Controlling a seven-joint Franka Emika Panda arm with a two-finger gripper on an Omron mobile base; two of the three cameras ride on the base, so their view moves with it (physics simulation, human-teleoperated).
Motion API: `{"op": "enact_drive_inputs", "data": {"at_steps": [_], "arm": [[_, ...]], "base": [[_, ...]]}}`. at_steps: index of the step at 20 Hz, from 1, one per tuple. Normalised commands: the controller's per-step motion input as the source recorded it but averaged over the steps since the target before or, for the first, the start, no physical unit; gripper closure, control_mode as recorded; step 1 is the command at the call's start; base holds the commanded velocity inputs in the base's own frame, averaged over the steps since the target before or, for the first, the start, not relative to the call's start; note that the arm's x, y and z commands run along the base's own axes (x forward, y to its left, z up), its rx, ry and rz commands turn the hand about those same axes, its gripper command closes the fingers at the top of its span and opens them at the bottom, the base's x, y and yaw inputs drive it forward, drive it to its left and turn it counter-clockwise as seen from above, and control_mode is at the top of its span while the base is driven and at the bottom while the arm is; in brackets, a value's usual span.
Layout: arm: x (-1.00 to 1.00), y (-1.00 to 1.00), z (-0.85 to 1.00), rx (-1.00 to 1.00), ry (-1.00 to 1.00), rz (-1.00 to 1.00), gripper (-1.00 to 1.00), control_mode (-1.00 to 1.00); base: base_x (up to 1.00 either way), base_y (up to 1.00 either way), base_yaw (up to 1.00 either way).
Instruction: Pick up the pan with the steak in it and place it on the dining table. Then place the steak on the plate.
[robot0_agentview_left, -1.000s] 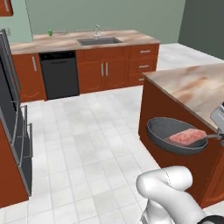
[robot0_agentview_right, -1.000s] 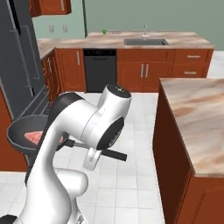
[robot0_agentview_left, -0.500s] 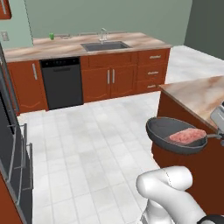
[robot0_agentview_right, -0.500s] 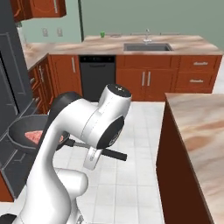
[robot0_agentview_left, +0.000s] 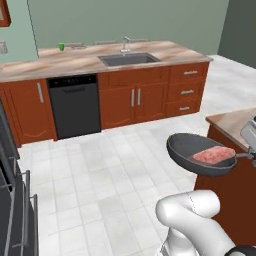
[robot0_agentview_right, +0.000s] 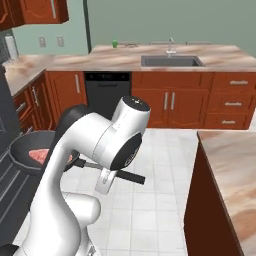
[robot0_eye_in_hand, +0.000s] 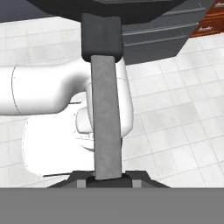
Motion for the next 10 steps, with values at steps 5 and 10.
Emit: {"op": "enact_drive_inputs", "data": {"at_steps": [5,10], "arm": [[0.00,0.00,0.00,0.00,0.00,0.00,1.00,1.00],[0.00,0.00,0.00,0.00,0.00,0.00,1.00,1.00]], "base": [[1.00,0.00,0.00],[1.00,0.00,0.00]]}}
